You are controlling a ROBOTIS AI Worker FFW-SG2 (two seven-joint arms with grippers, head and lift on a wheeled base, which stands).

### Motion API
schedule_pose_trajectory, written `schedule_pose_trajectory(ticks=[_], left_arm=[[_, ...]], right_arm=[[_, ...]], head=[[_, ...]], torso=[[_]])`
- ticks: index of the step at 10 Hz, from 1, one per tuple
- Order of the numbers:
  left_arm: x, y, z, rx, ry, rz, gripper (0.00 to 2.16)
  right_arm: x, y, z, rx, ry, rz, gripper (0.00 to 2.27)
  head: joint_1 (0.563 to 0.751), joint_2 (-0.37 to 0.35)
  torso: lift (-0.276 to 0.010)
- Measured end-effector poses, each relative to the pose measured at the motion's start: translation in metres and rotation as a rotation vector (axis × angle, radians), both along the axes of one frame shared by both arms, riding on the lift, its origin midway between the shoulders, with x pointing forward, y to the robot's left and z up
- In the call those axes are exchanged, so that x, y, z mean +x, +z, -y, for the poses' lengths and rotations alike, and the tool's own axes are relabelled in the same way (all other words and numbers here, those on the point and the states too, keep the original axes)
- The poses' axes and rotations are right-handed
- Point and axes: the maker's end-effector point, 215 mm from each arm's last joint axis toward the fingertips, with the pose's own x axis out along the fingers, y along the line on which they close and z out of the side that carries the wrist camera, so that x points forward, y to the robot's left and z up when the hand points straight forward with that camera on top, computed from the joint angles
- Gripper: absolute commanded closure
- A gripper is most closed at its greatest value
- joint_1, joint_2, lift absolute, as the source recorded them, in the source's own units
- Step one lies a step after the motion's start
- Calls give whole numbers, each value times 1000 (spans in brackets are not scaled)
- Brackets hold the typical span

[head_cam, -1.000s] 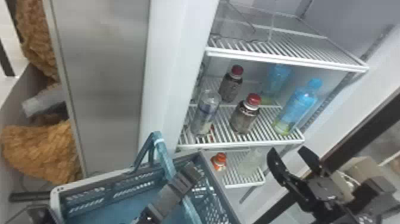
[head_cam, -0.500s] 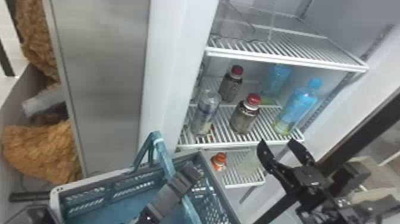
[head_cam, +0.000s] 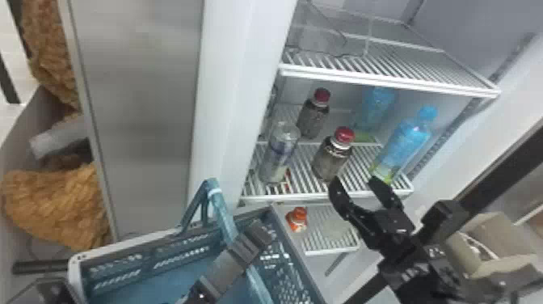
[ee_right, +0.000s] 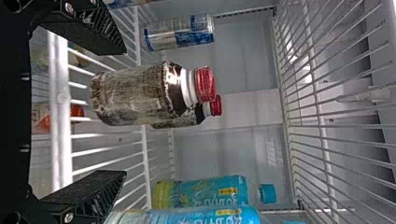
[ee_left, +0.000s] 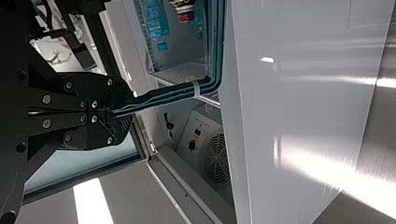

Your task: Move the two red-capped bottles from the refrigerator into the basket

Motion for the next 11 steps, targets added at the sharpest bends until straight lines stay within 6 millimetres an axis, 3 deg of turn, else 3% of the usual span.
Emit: schedule_pose_trajectory(ticks=[8, 11], left_arm=[[1, -1, -1, -8, 0, -6, 1204], [0, -2, 0, -16, -3, -16, 1204]], right_arm=[[66, 1, -26, 18, 45, 20, 91], [80, 0, -25, 16, 36, 17, 101]], head=[[695, -350], [695, -350]], torso=[[0], [0]])
